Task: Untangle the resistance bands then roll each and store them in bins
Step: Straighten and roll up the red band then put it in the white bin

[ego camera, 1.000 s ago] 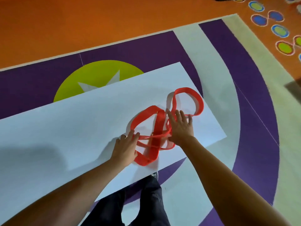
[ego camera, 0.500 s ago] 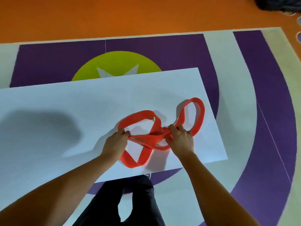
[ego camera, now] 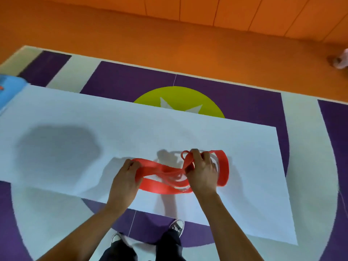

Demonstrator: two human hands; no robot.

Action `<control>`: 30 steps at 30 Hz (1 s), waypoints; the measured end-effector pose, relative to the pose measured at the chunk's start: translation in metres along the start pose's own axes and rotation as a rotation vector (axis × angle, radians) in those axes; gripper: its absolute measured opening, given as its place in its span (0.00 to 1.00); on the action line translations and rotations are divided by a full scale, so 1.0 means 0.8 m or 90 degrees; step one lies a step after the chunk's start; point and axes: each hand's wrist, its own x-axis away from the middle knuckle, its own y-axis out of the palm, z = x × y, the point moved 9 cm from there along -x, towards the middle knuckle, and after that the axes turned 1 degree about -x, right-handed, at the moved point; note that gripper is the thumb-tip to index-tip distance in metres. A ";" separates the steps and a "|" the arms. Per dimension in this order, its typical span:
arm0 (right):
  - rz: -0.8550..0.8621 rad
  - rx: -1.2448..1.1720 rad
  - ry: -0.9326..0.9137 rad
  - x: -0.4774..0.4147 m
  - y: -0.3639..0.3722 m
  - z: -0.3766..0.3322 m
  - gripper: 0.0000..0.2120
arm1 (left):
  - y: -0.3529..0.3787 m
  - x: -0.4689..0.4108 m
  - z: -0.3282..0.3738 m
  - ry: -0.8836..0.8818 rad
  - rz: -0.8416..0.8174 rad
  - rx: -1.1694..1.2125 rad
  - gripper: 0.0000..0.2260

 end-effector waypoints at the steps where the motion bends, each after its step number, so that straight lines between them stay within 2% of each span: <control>1: 0.007 -0.003 -0.020 -0.003 0.000 -0.023 0.22 | -0.016 0.003 -0.014 -0.020 0.019 0.012 0.08; 5: 0.007 -0.014 -0.077 -0.002 0.016 -0.108 0.19 | -0.079 0.014 -0.067 -0.073 0.091 0.069 0.05; 11: -0.020 -0.059 -0.162 0.023 0.053 -0.258 0.18 | -0.186 0.056 -0.184 -0.161 0.173 0.147 0.11; 17: -0.040 -0.077 -0.238 0.058 0.096 -0.421 0.18 | -0.279 0.100 -0.309 -0.223 0.226 0.172 0.11; 22: -0.075 -0.091 -0.274 0.090 0.142 -0.554 0.22 | -0.362 0.138 -0.422 -0.261 0.289 0.157 0.08; 30: -0.164 -0.103 -0.339 0.118 0.213 -0.722 0.21 | -0.450 0.178 -0.563 -0.321 0.384 0.079 0.08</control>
